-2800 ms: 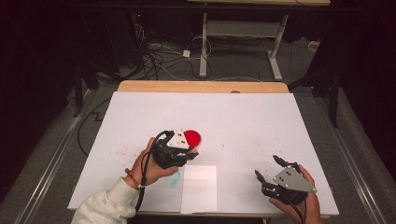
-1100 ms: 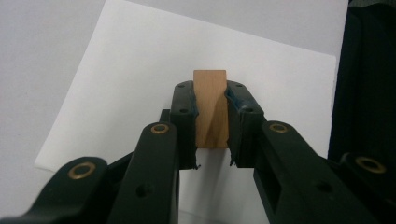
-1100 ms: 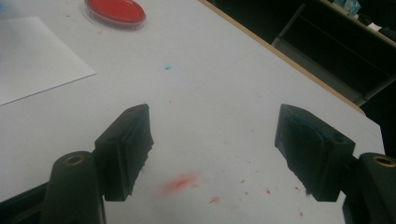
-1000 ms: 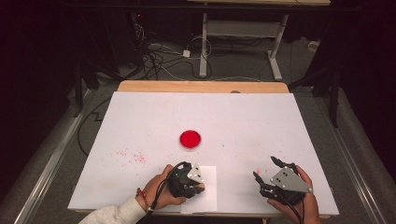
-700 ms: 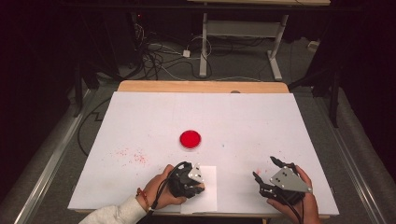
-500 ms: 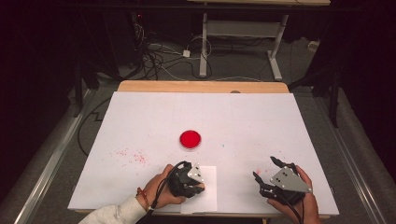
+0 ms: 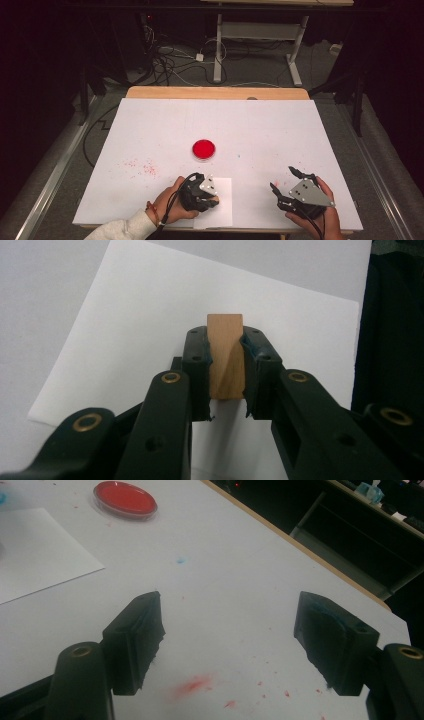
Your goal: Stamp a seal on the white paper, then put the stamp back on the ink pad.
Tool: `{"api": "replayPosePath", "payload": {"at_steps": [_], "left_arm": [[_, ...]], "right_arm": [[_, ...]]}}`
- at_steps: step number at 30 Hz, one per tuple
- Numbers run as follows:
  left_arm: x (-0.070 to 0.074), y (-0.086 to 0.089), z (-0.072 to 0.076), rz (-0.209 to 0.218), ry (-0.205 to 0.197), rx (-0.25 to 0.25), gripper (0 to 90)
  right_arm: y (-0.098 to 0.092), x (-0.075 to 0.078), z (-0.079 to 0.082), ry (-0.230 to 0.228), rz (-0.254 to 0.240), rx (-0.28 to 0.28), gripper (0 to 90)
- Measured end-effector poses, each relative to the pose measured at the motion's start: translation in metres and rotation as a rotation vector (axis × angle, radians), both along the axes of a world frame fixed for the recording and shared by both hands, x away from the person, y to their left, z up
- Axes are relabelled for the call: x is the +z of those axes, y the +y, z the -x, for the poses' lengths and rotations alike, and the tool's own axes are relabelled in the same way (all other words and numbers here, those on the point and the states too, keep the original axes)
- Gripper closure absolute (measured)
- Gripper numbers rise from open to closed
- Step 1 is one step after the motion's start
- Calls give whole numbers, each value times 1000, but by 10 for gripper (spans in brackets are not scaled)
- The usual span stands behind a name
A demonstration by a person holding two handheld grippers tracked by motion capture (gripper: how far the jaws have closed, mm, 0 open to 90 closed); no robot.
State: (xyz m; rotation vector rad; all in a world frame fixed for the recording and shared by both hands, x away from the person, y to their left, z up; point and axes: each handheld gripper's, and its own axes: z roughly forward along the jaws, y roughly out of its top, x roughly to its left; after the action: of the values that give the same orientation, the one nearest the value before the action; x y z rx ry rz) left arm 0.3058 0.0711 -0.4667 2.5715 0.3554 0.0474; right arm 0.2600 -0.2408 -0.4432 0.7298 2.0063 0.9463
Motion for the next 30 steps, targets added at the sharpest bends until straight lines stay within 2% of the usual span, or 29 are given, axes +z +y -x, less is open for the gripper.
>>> {"api": "replayPosePath", "payload": {"at_steps": [9, 20, 27, 30], "left_arm": [[0, 1, 0, 3, 1, -4, 739], [0, 0, 4, 2, -23, 8, 739], [1, -2, 8, -12, -56, 9, 739], [2, -1, 8, -10, -54, 12, 739]], "right_arm": [[2, -1, -3, 5, 6, 10, 281], [2, 0, -2, 6, 0, 12, 282], [1, 0, -3, 8, -4, 13, 281], [1, 0, -3, 12, -6, 9, 280]]}}
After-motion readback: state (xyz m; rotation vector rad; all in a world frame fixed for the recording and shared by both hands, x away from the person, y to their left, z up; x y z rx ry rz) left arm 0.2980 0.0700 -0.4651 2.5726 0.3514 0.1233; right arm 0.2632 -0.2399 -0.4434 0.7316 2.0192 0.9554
